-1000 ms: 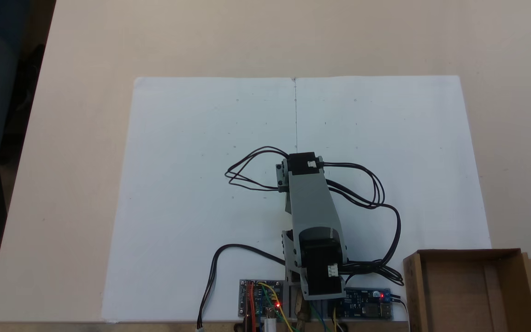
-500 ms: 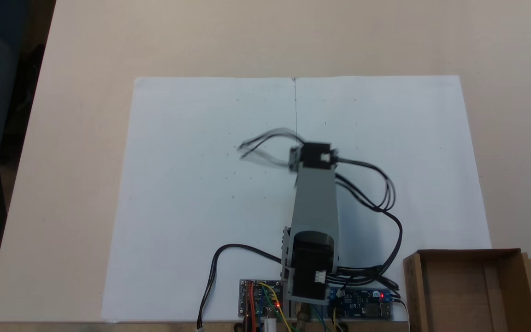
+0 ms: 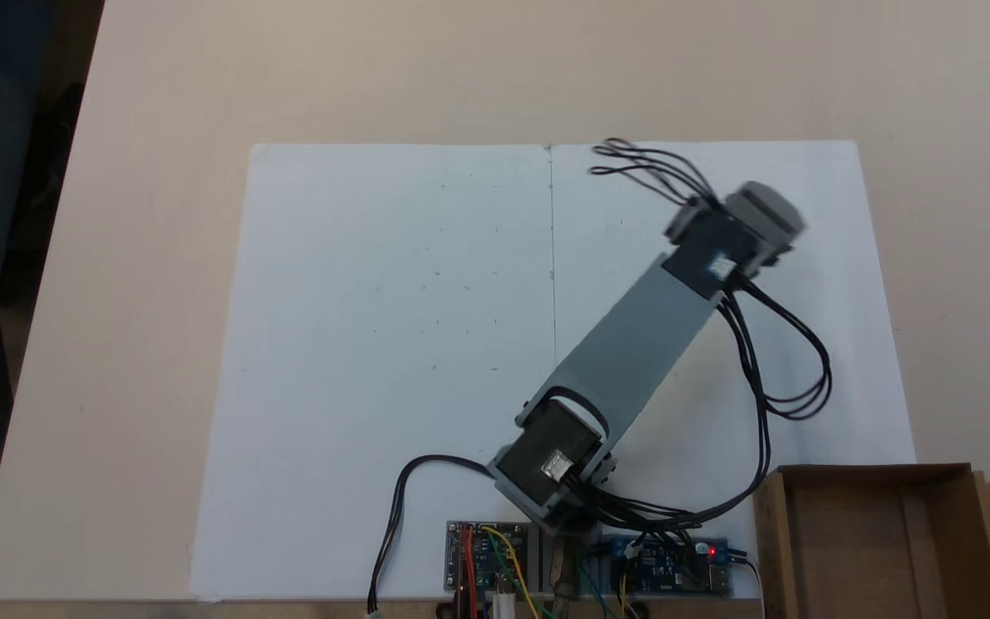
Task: Grasp a green dice and put it in the bin.
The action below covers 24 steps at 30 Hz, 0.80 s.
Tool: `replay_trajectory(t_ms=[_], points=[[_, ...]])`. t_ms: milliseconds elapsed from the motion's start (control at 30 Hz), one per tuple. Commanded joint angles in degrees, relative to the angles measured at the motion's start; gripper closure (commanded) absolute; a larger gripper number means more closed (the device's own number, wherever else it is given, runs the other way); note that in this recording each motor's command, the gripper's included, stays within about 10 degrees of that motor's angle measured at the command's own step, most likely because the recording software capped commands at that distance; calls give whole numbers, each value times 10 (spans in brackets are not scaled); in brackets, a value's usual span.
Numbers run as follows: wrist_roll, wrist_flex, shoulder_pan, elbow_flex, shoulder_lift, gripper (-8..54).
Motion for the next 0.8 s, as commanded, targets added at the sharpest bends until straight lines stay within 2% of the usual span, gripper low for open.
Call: replay_trajectory(t_ms=[0,167,367,600,667,767], points=[[-40,2,67,-54,-3,334],[-56,13,203,-81,-34,334],[-124,11,479,-105,-70,334],[-196,22,611,-105,-76,334],[-257,34,638,-105,-97,334],[-273,39,642,-105,-119,334]])
